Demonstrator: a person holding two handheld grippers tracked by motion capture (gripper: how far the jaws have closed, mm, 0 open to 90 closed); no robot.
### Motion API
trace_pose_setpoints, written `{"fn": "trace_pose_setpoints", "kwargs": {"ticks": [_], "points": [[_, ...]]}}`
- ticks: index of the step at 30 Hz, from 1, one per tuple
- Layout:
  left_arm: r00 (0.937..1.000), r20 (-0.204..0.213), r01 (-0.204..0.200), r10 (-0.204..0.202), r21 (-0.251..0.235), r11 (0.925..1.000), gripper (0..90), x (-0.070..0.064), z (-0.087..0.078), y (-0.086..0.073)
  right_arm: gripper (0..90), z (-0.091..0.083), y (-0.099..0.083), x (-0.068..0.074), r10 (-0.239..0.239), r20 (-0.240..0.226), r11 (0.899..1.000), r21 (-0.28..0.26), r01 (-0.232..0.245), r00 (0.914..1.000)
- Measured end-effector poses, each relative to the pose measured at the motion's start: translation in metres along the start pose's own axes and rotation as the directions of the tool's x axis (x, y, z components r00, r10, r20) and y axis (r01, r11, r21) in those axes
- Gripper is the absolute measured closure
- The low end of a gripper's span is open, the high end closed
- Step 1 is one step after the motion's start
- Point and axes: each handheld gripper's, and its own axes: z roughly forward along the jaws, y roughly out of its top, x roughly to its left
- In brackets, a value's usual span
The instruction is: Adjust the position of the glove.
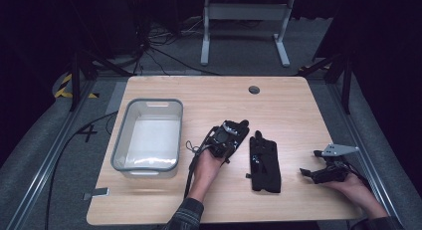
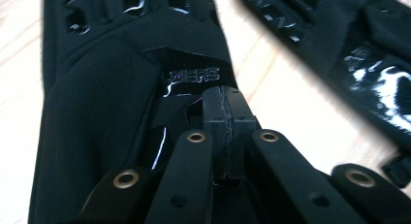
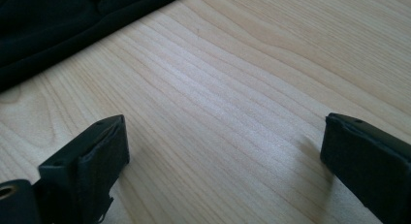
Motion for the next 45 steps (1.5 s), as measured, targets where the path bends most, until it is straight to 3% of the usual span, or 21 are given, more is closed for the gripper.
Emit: {"fn": "trace_pose_setpoints", "kwargs": {"ticks": [6,9,11,13,14,17,19,22,23,26,32,38,45], "points": [[0.9993,0.037,-0.011,0.012,-0.012,0.9999,89.9,-0.008,0.003,0.002,3.7,0.0,0.0,0.0,0.0,0.0,1.0,0.0,0.0,1.0],[0.9993,0.024,-0.028,0.029,-0.049,0.9984,89.9,-0.009,-0.005,0.005,3.7,0.0,0.0,0.0,0.0,0.0,1.0,0.0,0.0,1.0],[0.9995,-0.007,-0.032,0.031,-0.075,0.9967,89.9,-0.006,-0.014,0.008,3.7,0.0,0.0,0.0,-0.001,0.0,1.0,0.0,0.001,1.0],[0.9973,-0.062,-0.045,0.04,-0.082,0.9957,89.9,0.002,-0.021,0.012,3.6,0.0,0.0,0.0,-0.001,0.0,1.0,0.0,0.001,1.0],[0.9971,-0.068,-0.041,0.035,-0.083,0.9957,89.9,0.006,-0.022,0.012,3.6,0.0,0.0,0.0,-0.002,-0.001,1.0,0.0,0.002,1.0],[0.9946,-0.101,-0.032,0.024,-0.083,0.9961,89.9,0.017,-0.018,0.014,3.5,0.0,0.0,0.0,-0.002,-0.001,1.0,0.001,0.002,1.0],[0.9914,-0.127,-0.036,0.029,-0.053,0.9979,89.8,0.023,-0.011,0.015,3.5,0.0,0.0,0.0,-0.002,-0.001,1.0,0.001,0.002,1.0],[0.9919,-0.126,-0.024,0.02,-0.03,0.9993,89.9,0.029,-0.005,0.014,3.5,0.0,0.0,0.0,-0.002,-0.001,1.0,0.001,0.002,1.0],[0.9911,-0.13,-0.028,0.027,-0.002,0.9996,89.9,0.03,0.0,0.013,3.5,0.0,0.0,0.0,-0.002,-0.001,1.0,0.001,0.002,1.0],[0.991,-0.131,-0.027,0.028,0.005,0.9996,89.9,0.028,0.0,0.012,3.5,0.0,0.0,0.0,-0.002,-0.001,1.0,0.001,0.002,1.0],[0.9916,-0.129,-0.006,0.008,0.015,0.9999,90.0,0.021,-0.006,0.004,3.6,0.0,0.0,0.0,-0.002,-0.001,1.0,0.001,0.002,1.0],[0.995,-0.095,0.034,-0.032,0.016,0.9993,89.9,0.01,-0.016,-0.011,3.5,0.0,0.0,0.0,-0.002,-0.001,1.0,0.001,0.002,1.0],[0.9976,-0.066,0.024,-0.023,0.02,0.9995,89.9,-0.005,-0.024,-0.025,3.5,0.0,0.0,0.0,-0.003,-0.001,1.0,0.001,0.003,1.0]]}}
